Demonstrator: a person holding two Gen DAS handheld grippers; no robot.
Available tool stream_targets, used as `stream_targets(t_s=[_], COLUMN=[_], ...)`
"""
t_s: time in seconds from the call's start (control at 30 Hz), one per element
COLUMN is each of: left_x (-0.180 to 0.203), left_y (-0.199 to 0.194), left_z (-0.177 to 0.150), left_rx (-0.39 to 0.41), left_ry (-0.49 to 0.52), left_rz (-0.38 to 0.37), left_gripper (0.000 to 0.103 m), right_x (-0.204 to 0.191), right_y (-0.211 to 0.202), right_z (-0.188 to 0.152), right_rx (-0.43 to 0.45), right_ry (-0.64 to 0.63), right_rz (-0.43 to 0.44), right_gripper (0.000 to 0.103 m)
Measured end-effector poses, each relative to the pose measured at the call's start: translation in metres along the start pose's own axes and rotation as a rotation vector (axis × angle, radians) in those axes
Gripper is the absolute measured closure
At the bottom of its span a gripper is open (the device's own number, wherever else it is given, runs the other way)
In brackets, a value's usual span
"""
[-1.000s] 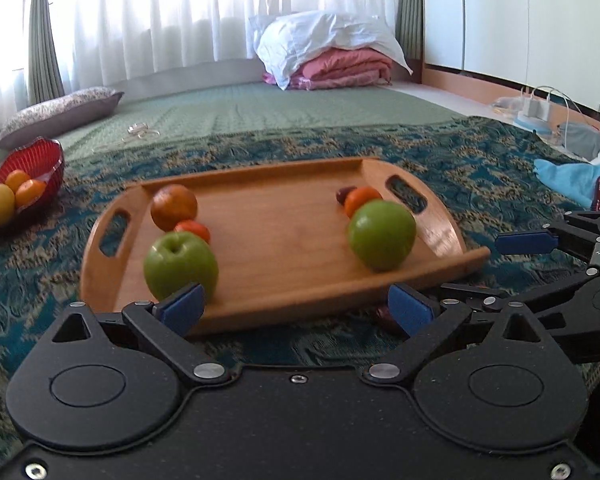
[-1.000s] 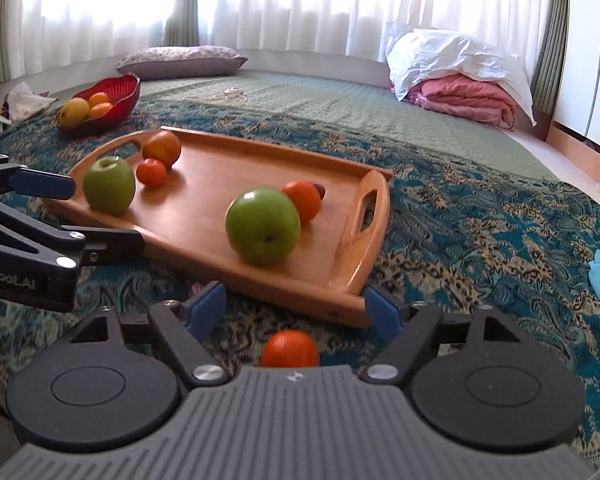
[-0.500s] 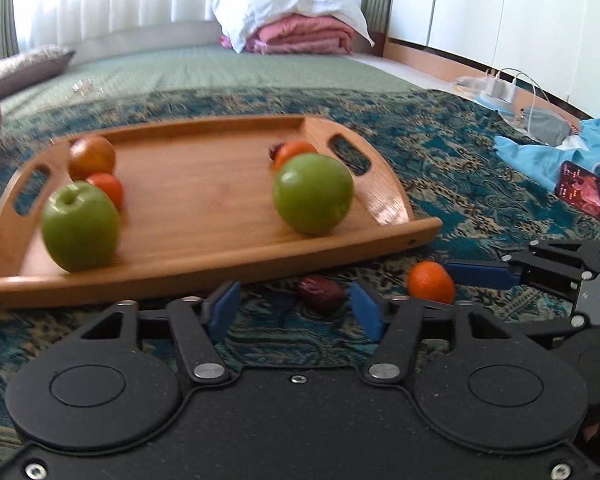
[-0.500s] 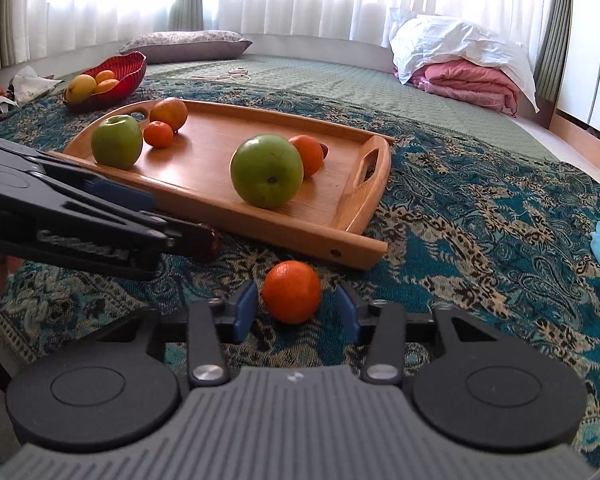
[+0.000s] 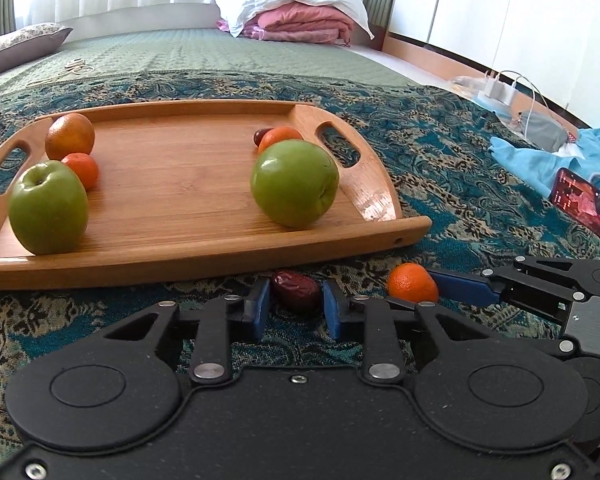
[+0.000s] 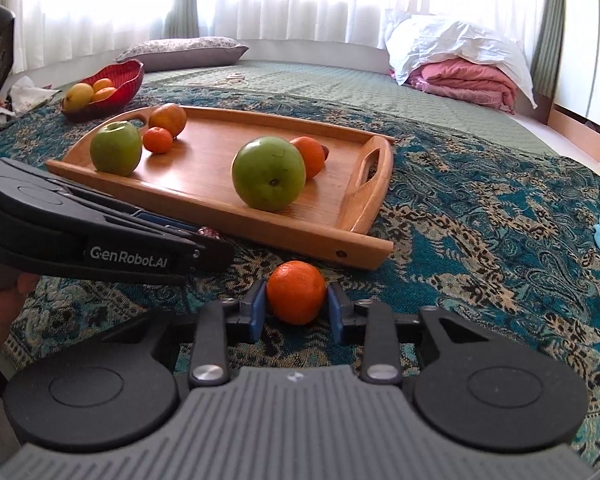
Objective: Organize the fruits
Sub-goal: 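Close the right gripper on the mandarin while the left gripper grasps the red date, then carry the mandarin with the right tool over the tray while the left carries the date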
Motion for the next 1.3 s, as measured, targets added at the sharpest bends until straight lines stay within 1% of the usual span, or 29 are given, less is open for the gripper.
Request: stream_targets(t_s=[0.33, 0.53, 0.77, 0.9, 1.1, 1.3], left_x=[0.005, -0.004, -0.024, -0.04, -0.066, -0.088], left_y=[-0.021, -0.031, -0.041, -0.042, -0.035, -0.02], left_z=[0.012, 0.022, 0.041, 0.056, 0.078, 0.091], left_rx=[0.07, 0.093, 0.127, 0.133, 0.139, 0.117], left_ry=[0.075, 0.073, 0.076, 0.067, 0.065, 0.023], left_rz=[0.033, 0.068, 0.112, 0.132, 0.163, 0.167], left_gripper=[0.076, 0.076, 0.076, 0.076, 0.076, 0.076], right_x=[0.003, 0.002, 0.0, -0.004, -0.006, -0.014], right_y=[-0.004, -0.01, -0.007, -0.003, 0.012, 0.03], right_z=[0.006, 0.02, 0.042, 0.059, 0.084, 0.105], right_rx=[0.024, 0.059, 0.093, 0.111, 0.116, 0.098], right_ry=[0.039, 0.054, 0.084, 0.096, 0.121, 0.137], right_rz=[-0.014, -0.018, -0.021, -0.022, -0.027, -0.017], right_gripper=[0.067, 0.067, 0.067, 0.067, 0.067, 0.067])
Point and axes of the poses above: each gripper's, at about its wrist camera, not at the fingertips, and y roughly the way its jaws point, x to its right, z to its top, the point moved 6 cm from there along y, roughly the way its jaws point, and after that the axes turned 8 degrees about -z, right-handed, at the moved point
